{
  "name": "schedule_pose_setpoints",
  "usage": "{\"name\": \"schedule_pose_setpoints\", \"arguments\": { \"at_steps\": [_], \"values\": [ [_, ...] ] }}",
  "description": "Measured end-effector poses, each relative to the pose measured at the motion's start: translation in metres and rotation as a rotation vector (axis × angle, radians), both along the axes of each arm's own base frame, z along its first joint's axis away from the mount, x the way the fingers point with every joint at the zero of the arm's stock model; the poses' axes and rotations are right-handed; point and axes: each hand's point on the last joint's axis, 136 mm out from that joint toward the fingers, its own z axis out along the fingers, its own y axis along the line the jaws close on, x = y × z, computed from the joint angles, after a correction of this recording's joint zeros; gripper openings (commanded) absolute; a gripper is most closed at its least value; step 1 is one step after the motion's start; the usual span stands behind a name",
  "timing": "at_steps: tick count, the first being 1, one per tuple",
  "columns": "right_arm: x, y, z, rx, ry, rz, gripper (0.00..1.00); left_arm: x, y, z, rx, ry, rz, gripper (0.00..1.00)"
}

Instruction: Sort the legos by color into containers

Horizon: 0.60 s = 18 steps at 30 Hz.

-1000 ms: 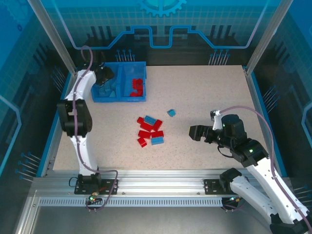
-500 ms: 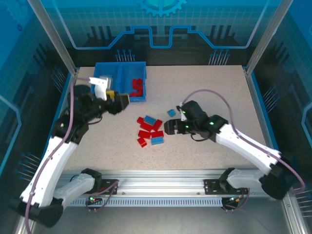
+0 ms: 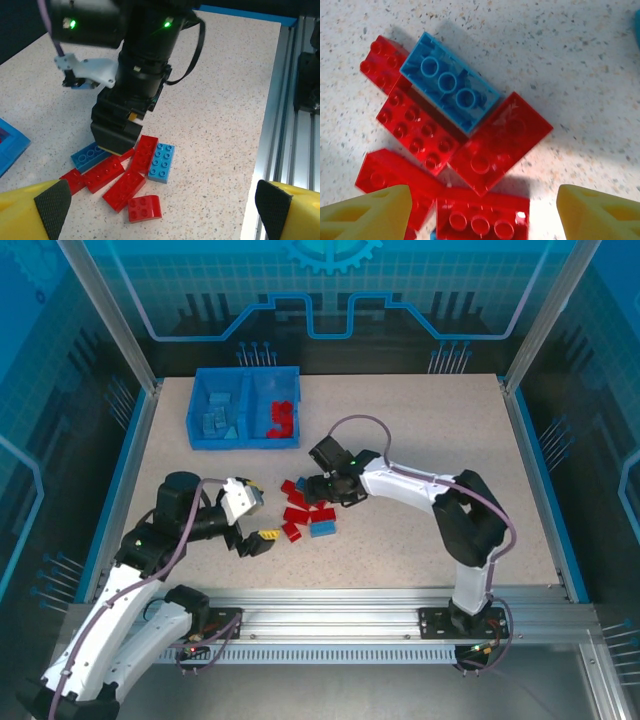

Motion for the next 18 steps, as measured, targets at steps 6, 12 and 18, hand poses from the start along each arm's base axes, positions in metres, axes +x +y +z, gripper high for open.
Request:
{"name": "schedule_pose_setpoints", "arguments": {
  "at_steps": [6, 12, 18],
  "values": [
    [0.009, 0.005, -0.020, -0.036, 0.020, -0.024, 0.67, -0.003, 0.001, -0.002, 0.015, -0.044, -0.015, 0.99],
    [0.010, 0.002, -0.033, -0.065, 0.040, -0.048, 0.62, -0.002, 0.001, 0.000, 0.017, -0.067, -0.020, 0.99],
    [0.010, -0.004, -0.036, -0.091, 0.035, -0.063, 0.59, -0.001, 0.001, 0.000, 0.016, -0.072, -0.018, 0.99]
  ]
}}
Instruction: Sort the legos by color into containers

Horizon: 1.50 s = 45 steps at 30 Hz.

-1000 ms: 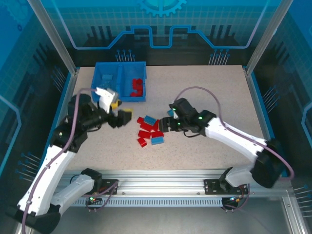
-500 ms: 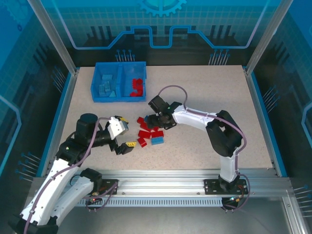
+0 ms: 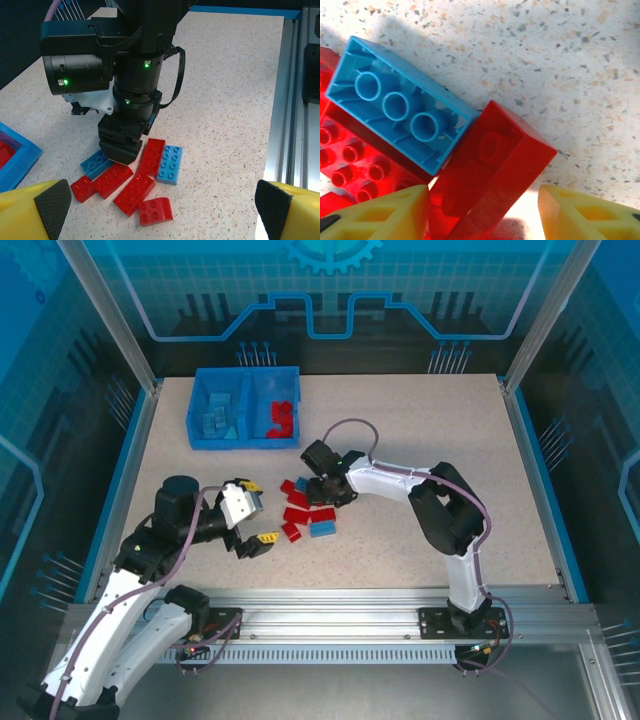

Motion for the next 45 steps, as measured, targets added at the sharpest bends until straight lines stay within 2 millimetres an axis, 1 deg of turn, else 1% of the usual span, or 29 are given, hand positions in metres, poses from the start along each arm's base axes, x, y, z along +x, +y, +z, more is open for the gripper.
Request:
{"name": "schedule_pose_setpoints", "arguments": {
  "at_steps": [6, 10, 14, 19, 24, 26, 27, 29, 32, 34, 35, 36, 38, 40, 41, 43, 45],
  "values": [
    [-0.004, -0.019, -0.011, -0.049, 0.024, -0.012, 0.52, 0.001, 0.001, -0.001, 0.003, -0.001, 0.005, 0.99],
    [-0.001, -0.025, -0.011, -0.041, 0.032, -0.001, 0.48, 0.001, 0.001, -0.001, 0.003, -0.001, 0.006, 0.99],
    [0.001, -0.024, -0.010, -0.029, 0.036, 0.031, 0.41, 0.001, 0.001, -0.001, 0.004, -0.002, 0.008, 0.99],
    [0.007, -0.014, -0.004, -0.011, 0.019, 0.077, 0.22, 0.002, 0.002, -0.006, 0.011, 0.007, 0.014, 0.99],
    [0.009, -0.014, 0.003, -0.017, -0.004, 0.102, 0.20, 0.002, 0.002, -0.004, 0.009, -0.001, 0.015, 0.99],
    [0.011, -0.014, 0.018, -0.017, -0.042, 0.120, 0.20, 0.001, 0.002, -0.001, 0.002, -0.021, 0.015, 0.99],
    [0.012, -0.013, 0.030, -0.011, -0.072, 0.136, 0.20, 0.001, 0.002, 0.001, -0.004, -0.037, 0.015, 0.99],
    [0.013, -0.007, 0.061, 0.018, -0.141, 0.177, 0.20, -0.001, 0.003, 0.004, -0.015, -0.070, 0.014, 0.99],
    [0.018, 0.017, 0.118, 0.087, -0.274, 0.264, 0.21, -0.006, 0.004, 0.009, -0.032, -0.119, 0.015, 0.99],
    [0.028, 0.039, 0.155, 0.139, -0.366, 0.311, 0.21, -0.006, 0.006, 0.012, -0.038, -0.146, 0.023, 0.99],
    [0.032, 0.046, 0.168, 0.155, -0.398, 0.324, 0.21, -0.005, 0.008, 0.014, -0.040, -0.160, 0.039, 0.99],
    [0.041, 0.055, 0.183, 0.168, -0.439, 0.337, 0.21, -0.001, 0.011, 0.016, -0.042, -0.172, 0.069, 0.99],
    [0.060, 0.071, 0.206, 0.189, -0.508, 0.347, 0.21, 0.011, 0.021, 0.021, -0.058, -0.184, 0.174, 0.99],
    [0.083, 0.087, 0.217, 0.195, -0.563, 0.345, 0.20, 0.026, 0.036, 0.027, -0.078, -0.182, 0.309, 0.99],
    [0.092, 0.093, 0.217, 0.193, -0.575, 0.345, 0.20, 0.032, 0.042, 0.029, -0.086, -0.179, 0.366, 0.99],
    [0.112, 0.106, 0.214, 0.186, -0.600, 0.340, 0.20, 0.040, 0.054, 0.030, -0.094, -0.174, 0.456, 0.99],
    [0.132, 0.117, 0.200, 0.162, -0.607, 0.339, 0.20, 0.047, 0.065, 0.030, -0.099, -0.162, 0.539, 0.99]
  ]
}}
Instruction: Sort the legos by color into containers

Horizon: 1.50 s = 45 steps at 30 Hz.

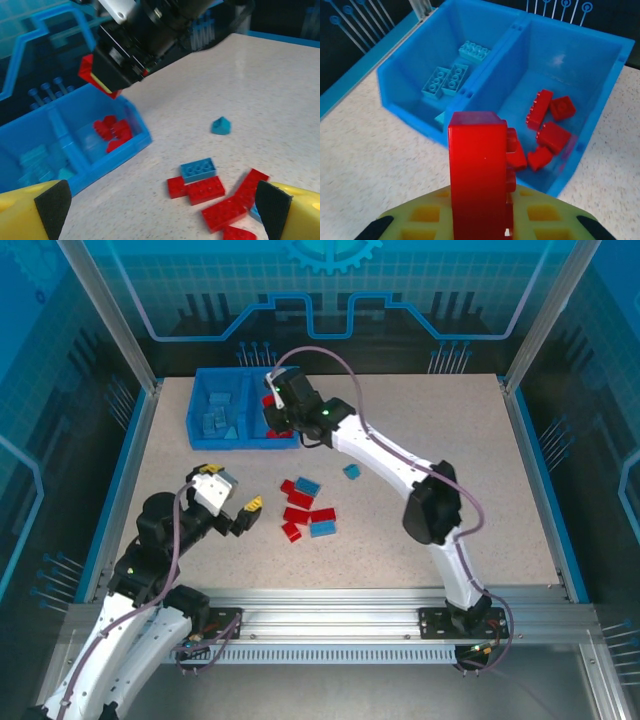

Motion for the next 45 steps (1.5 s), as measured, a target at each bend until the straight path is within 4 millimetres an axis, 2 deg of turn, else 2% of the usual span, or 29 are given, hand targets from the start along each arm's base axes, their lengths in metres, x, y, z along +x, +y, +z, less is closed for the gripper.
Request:
{"name": "schedule_pose_setpoints", "arguments": {
  "at_steps": [3, 7, 11, 15, 17, 24, 26, 29, 31, 34, 36, 38, 39, 41, 43, 45],
  "values": [
    [0.024, 0.016, -0.024, -0.029, -0.014, -0.006, 0.20, 0.008, 0.016, 0.000, -0.015, 0.016, 0.105, 0.99],
    [0.045, 0.034, -0.054, -0.050, -0.033, 0.006, 0.23, 0.015, 0.038, 0.006, -0.049, 0.016, 0.229, 0.99],
    [0.052, 0.040, -0.083, -0.070, -0.023, 0.013, 0.25, 0.018, 0.055, 0.013, -0.085, 0.009, 0.318, 0.99],
    [0.055, 0.040, -0.101, -0.076, -0.004, 0.010, 0.37, 0.019, 0.058, 0.013, -0.098, 0.015, 0.334, 0.99],
    [0.057, 0.039, -0.102, -0.072, 0.001, 0.006, 0.40, 0.020, 0.058, 0.011, -0.101, 0.024, 0.338, 0.99],
    [0.058, 0.037, -0.090, -0.042, 0.002, 0.016, 0.38, 0.023, 0.059, 0.008, -0.099, 0.038, 0.349, 0.99],
    [0.052, 0.036, -0.077, -0.033, 0.011, 0.029, 0.38, 0.025, 0.060, 0.006, -0.097, 0.044, 0.356, 0.99],
    [0.035, 0.027, -0.041, -0.017, 0.020, 0.051, 0.38, 0.027, 0.061, 0.002, -0.091, 0.059, 0.368, 0.99],
    [0.017, 0.013, -0.008, -0.006, 0.020, 0.063, 0.41, 0.030, 0.062, -0.001, -0.091, 0.073, 0.377, 0.99],
    [-0.020, -0.018, 0.055, 0.039, -0.017, 0.086, 0.48, 0.034, 0.064, -0.008, -0.108, 0.106, 0.406, 0.96],
    [-0.050, -0.048, 0.095, 0.082, -0.057, 0.098, 0.52, 0.039, 0.067, -0.014, -0.130, 0.147, 0.435, 0.91],
    [-0.079, -0.082, 0.122, 0.123, -0.096, 0.093, 0.56, 0.044, 0.067, -0.017, -0.157, 0.193, 0.457, 0.91],
    [-0.091, -0.101, 0.129, 0.135, -0.110, 0.081, 0.59, 0.047, 0.066, -0.017, -0.176, 0.224, 0.469, 0.90],
    [-0.112, -0.140, 0.130, 0.150, -0.124, 0.039, 0.66, 0.054, 0.065, -0.012, -0.239, 0.289, 0.502, 0.86],
    [-0.126, -0.178, 0.116, 0.145, -0.116, -0.028, 0.72, 0.060, 0.061, -0.004, -0.338, 0.344, 0.538, 0.83],
    [-0.135, -0.218, 0.090, 0.137, -0.073, -0.127, 0.77, 0.065, 0.050, 0.000, -0.455, 0.406, 0.565, 0.81]
  ]
}}
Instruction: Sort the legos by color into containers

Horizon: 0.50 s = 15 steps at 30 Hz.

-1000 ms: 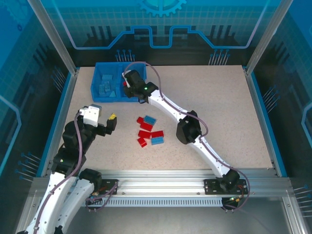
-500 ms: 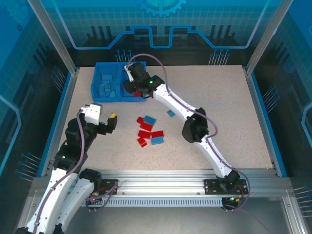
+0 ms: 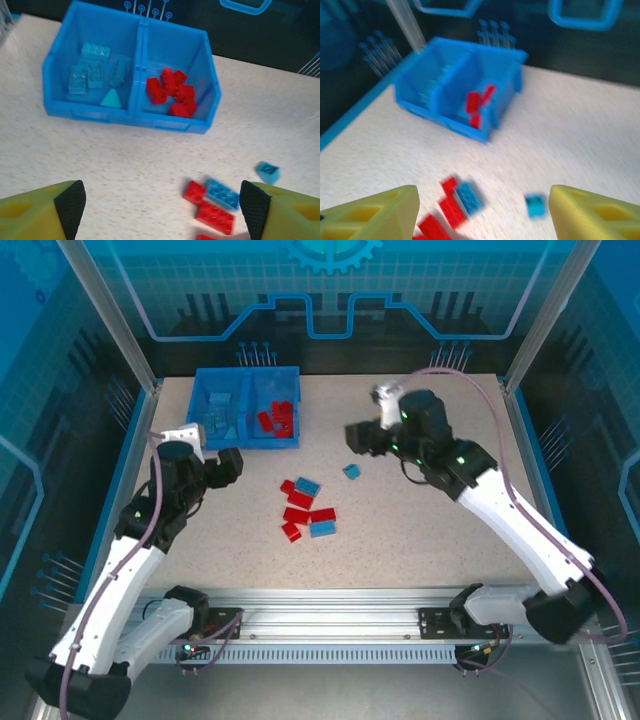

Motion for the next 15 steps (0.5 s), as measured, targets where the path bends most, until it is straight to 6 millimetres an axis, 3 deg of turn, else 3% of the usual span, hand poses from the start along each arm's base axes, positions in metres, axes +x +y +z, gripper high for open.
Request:
{"name": "schedule_pose_setpoints", "arguments": {
  "at_steps": [4, 6, 11, 15],
  "values": [
    [-0.006, -0.062, -0.057, -0.008, 0.134, -0.178, 0.82, 0.008, -0.046, -0.019, -0.191, 0.127, 0.028, 0.82],
    [-0.010, -0.085, -0.083, -0.010, 0.213, -0.254, 0.86, 0.012, -0.080, -0.039, -0.227, 0.225, 0.027, 0.82],
    [-0.022, -0.103, -0.121, 0.008, 0.338, -0.333, 0.94, 0.030, -0.166, -0.081, -0.203, 0.421, 0.049, 0.79],
    [-0.028, -0.112, -0.130, 0.037, 0.377, -0.383, 0.96, 0.054, -0.224, -0.113, -0.233, 0.512, 0.091, 0.78]
  ]
}}
